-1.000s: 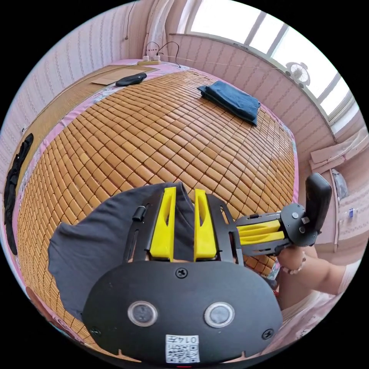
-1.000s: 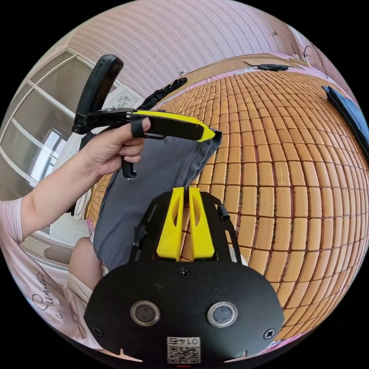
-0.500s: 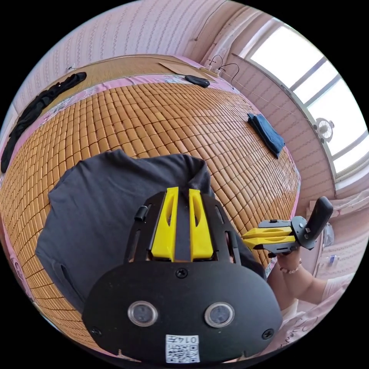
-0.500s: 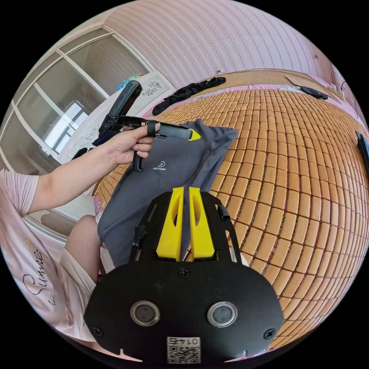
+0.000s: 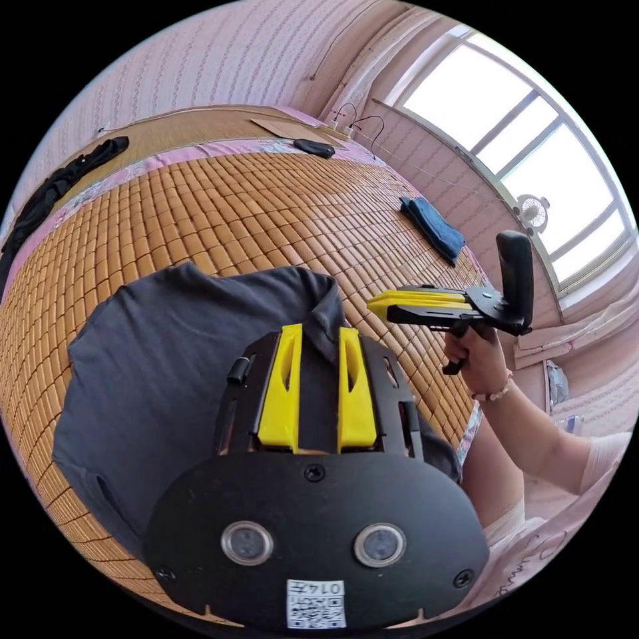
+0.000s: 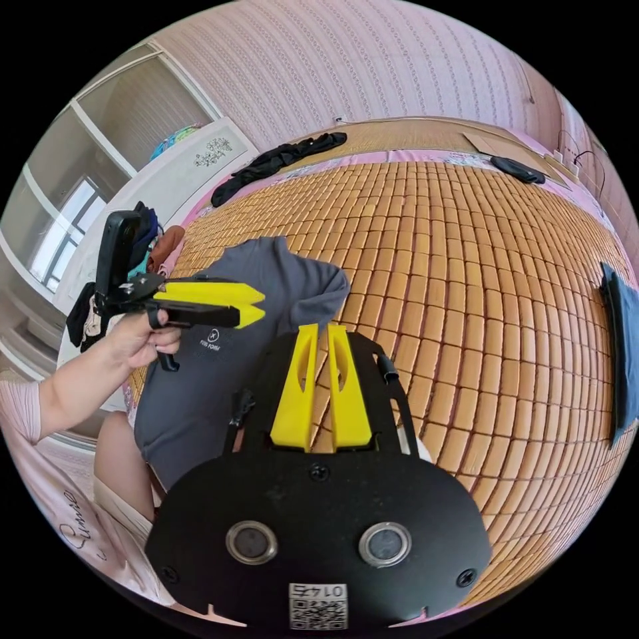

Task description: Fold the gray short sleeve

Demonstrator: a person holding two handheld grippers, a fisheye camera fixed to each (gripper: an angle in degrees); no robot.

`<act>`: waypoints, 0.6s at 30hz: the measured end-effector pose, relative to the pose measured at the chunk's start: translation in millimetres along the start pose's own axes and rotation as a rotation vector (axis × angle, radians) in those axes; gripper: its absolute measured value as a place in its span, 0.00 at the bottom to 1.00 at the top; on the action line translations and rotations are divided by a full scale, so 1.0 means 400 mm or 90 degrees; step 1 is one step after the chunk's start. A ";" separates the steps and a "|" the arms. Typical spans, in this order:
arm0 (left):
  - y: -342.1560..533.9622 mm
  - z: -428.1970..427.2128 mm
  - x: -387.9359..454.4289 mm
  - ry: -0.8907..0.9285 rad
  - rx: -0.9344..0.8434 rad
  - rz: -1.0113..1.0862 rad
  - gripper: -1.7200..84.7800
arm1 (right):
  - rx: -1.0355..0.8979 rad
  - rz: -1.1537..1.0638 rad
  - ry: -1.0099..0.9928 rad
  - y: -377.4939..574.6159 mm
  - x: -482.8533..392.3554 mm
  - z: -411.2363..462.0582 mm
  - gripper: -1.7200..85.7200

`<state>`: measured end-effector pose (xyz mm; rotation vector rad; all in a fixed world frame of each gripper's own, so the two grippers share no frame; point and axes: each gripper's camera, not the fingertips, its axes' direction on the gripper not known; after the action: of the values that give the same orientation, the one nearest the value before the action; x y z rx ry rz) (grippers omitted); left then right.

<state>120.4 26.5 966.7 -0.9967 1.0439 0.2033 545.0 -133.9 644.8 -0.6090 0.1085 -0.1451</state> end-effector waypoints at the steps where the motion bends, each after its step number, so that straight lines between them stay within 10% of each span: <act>1: -0.019 0.031 0.002 0.016 -0.025 -0.004 0.11 | -0.002 0.015 -0.008 -0.025 0.020 0.008 0.06; 18: 0.072 -0.071 -0.153 -0.051 -0.041 -0.084 0.07 | -0.005 -0.057 -0.014 -0.201 -0.021 0.053 0.02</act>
<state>54.0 39.1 994.7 -1.1033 0.8997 0.1675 531.5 -185.7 709.0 -0.6236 0.0603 -0.2237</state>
